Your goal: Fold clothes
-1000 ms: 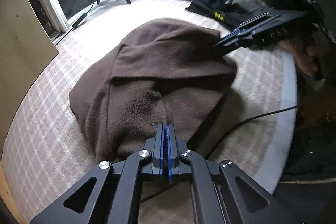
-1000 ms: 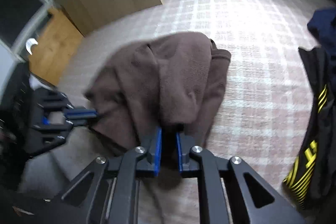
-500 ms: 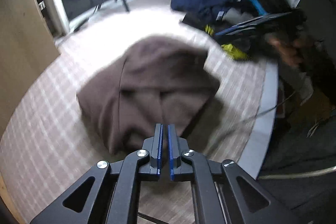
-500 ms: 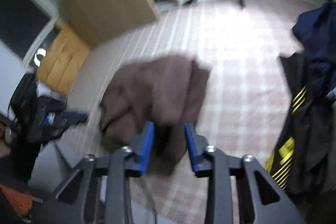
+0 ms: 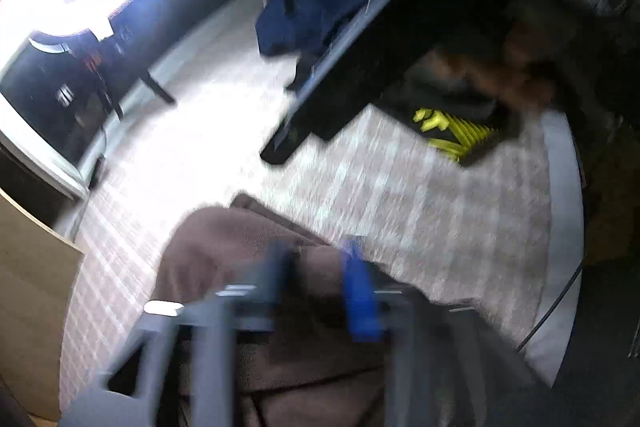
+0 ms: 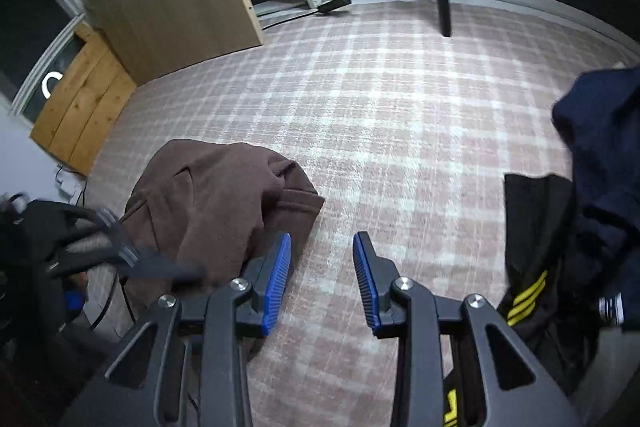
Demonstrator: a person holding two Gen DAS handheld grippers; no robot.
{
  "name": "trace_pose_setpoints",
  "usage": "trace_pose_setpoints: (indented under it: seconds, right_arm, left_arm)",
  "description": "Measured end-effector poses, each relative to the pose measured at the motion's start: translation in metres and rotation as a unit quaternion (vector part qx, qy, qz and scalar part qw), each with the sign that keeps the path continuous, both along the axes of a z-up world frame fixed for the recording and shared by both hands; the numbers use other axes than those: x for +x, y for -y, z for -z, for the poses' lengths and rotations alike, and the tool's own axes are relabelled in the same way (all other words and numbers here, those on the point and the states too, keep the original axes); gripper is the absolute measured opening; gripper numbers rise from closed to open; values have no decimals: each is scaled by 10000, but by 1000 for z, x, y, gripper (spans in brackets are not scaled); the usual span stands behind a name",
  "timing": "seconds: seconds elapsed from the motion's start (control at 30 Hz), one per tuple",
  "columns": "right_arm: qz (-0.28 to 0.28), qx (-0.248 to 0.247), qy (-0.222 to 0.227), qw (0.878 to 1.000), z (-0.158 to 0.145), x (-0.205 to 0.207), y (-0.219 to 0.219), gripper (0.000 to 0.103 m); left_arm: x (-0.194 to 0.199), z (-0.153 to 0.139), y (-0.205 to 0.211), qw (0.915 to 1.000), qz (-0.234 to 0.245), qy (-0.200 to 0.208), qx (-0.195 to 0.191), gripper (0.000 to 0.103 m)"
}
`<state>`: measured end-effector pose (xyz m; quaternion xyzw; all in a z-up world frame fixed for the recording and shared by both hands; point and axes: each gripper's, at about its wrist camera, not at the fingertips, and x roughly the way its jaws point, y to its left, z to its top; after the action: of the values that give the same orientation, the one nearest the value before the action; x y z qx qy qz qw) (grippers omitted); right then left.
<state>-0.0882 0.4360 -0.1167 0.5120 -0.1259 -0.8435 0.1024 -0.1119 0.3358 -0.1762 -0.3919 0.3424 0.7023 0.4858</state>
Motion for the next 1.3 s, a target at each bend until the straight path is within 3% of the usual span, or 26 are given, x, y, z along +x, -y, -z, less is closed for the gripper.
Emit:
trace_pose_setpoints:
  seconds: [0.13, 0.3, 0.57, 0.6, 0.63, 0.7, 0.87, 0.93, 1.0, 1.07, 1.17, 1.3]
  right_arm:
    - [-547, 60, -191, 9983, 2, -3, 3, 32]
    - [-1303, 303, -271, 9906, 15, -26, 19, 32]
    - [-2231, 441, -445, 9728, 28, -63, 48, 30]
    - [-2210, 391, -437, 9735, 29, -67, 46, 14]
    - [-2025, 297, -380, 9781, 31, -74, 38, 9]
    - [-1670, 13, -143, 9858, 40, -86, 21, 9]
    - [-1244, 355, 237, 9913, 57, -86, 2, 6]
    - [-1143, 359, 12, 9928, 41, -71, -8, 7]
    - [-806, 379, -111, 9960, 26, -59, -19, 9]
    - [-565, -201, -239, 9979, 8, -42, -27, 9]
    - [-633, -654, -756, 9930, -22, -9, -2, 9]
    - [-1001, -552, -1117, 9872, -35, 5, 52, 17]
  left_arm:
    - [-20, -29, 29, 9968, -500, 416, 455, 8]
    - [-39, -61, 54, 9862, -1065, 815, 968, 8]
    - [-49, -68, 61, 9809, -1240, 987, 1124, 7]
    - [-46, -67, 59, 9813, -1175, 1032, 1124, 7]
    - [-42, -62, 54, 9814, -1078, 1123, 1121, 7]
    - [-32, -44, 40, 9823, -809, 1344, 1023, 0]
    - [5, 10, 6, 9861, -76, 1637, 290, 0]
    - [17, 16, 2, 9860, 89, 1659, 139, 2]
    - [16, -1, 17, 9871, -20, 1575, 277, 5]
    - [13, -19, 37, 9877, -211, 1495, 404, 5]
    - [-2, -39, 81, 9870, -760, 1326, 504, 10]
    - [-29, -41, 154, 9741, -1860, 1189, 498, 12]
